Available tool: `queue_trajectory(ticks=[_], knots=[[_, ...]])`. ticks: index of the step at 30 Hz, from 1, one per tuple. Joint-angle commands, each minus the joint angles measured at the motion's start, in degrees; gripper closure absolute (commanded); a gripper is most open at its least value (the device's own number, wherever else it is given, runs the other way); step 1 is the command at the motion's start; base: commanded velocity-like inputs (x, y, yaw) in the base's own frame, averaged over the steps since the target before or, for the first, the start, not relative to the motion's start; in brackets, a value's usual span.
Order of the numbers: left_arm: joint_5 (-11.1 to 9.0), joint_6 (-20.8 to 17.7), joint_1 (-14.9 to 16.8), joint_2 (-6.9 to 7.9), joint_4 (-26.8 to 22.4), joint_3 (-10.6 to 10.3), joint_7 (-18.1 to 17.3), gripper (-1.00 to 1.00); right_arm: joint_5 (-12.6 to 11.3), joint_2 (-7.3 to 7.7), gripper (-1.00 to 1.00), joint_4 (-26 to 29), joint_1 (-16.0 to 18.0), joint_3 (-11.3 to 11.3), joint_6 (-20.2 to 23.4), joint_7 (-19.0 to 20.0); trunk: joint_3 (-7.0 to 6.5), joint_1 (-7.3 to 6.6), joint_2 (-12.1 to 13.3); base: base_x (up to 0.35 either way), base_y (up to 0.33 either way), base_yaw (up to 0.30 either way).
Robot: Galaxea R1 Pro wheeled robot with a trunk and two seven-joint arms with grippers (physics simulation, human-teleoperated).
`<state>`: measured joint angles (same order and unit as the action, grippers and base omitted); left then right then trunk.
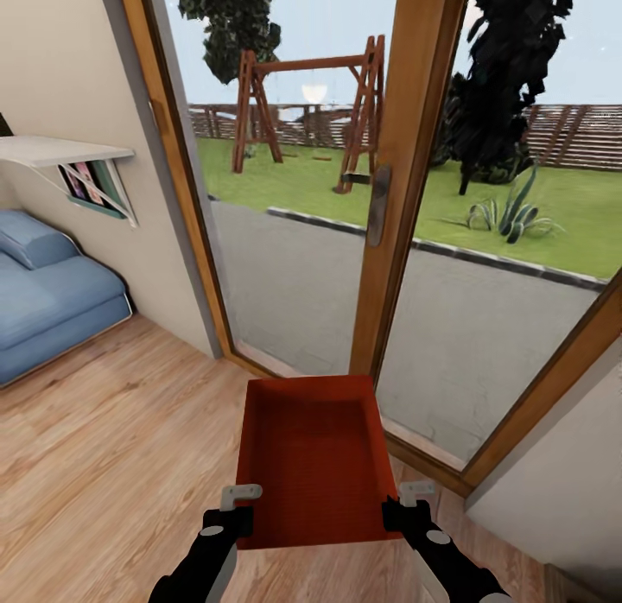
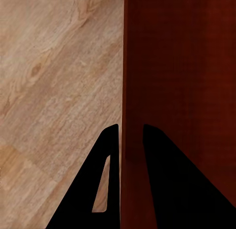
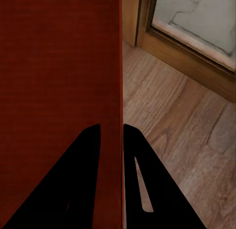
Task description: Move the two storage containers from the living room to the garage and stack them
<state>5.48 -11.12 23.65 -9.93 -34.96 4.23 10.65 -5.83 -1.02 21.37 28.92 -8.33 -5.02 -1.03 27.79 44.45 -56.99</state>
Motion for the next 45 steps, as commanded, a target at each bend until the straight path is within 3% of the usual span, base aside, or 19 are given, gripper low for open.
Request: queue_trajectory(ticks=[1,45], knots=[[0.84,-0.39,0.00,-0.07,-0.11,-0.10,0.16,1.00,-0.68,0.41,1.00,-0.10,0.09,-0.27,-0.22,-0.12,-0.22,-0.22,0.38,0.000,0.000,0.000],[0.84,-0.39,0.00,-0.07,-0.11,-0.10,0.16,1.00,-0.67,0.41,1.00,-0.10,0.09,-0.29,-0.08,-0.20,-12.05,-9.89,18.03,0.000,0.000,0.000]])
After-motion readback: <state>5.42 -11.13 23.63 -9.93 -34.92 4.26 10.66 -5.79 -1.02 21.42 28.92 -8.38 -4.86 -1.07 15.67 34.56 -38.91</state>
